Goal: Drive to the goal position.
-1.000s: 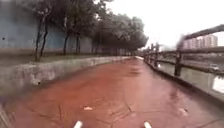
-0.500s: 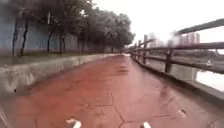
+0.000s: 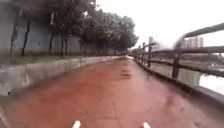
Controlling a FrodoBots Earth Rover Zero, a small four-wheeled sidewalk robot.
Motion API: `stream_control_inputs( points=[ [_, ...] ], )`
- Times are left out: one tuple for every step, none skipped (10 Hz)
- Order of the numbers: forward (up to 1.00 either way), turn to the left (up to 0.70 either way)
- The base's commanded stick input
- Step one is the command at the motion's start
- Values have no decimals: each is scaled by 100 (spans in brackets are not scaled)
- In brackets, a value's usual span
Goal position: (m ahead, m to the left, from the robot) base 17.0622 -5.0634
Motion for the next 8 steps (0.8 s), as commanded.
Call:
stream_control_inputs(
  points=[
    [50,0],
    [50,0],
    [50,0],
    [50,0],
    [50,0],
    [50,0],
    [50,0],
    [50,0]
  ],
)
